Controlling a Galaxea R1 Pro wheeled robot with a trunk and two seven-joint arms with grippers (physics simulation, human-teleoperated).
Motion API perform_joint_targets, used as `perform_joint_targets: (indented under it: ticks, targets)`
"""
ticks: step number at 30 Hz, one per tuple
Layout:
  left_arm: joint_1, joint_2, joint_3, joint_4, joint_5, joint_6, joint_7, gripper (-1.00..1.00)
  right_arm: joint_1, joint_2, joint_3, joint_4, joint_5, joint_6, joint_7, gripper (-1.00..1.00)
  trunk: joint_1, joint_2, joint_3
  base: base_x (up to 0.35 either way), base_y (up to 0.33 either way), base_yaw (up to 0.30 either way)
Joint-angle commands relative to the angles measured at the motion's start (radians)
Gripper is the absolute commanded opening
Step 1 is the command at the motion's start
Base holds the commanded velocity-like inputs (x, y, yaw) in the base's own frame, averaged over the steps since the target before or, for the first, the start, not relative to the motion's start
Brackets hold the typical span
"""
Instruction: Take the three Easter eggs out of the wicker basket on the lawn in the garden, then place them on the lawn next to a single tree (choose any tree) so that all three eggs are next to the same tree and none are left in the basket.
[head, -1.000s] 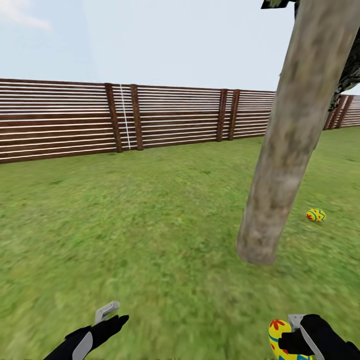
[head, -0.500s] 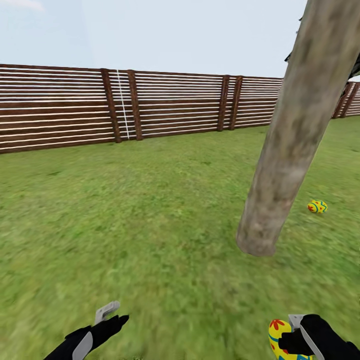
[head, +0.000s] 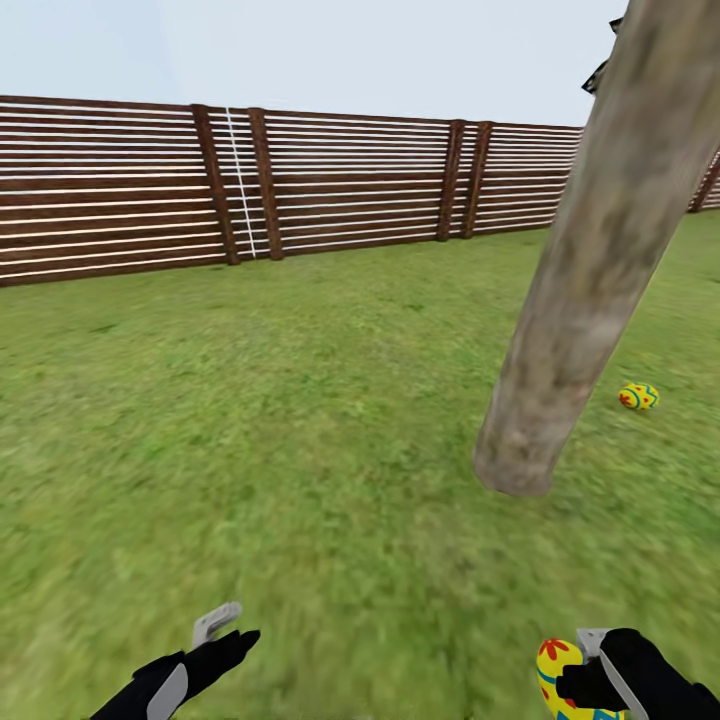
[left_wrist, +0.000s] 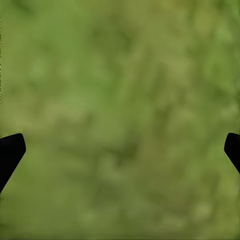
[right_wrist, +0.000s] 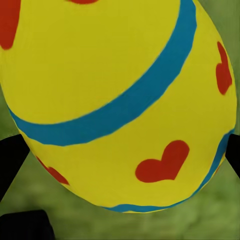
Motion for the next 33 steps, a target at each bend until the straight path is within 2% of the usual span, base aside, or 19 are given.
perform_joint_targets:
  ticks: [1,33]
  targets:
    - [0.000,0.000,0.006,-0.001,0.007,0.010,-0.004,1.00,0.000,-0.001,0.004,-0.001,-0.002,0.004,0.001,-1.00,0.000,-0.001,-0.005,0.000,0.000,0.000]
    - [0.000,0.000,0.006,-0.003,0.007,0.010,-0.004,1.00,0.000,-0.001,0.004,-0.001,-0.002,0.003,0.000,-1.00,0.015,-0.008,-0.129,0.000,0.000,0.000]
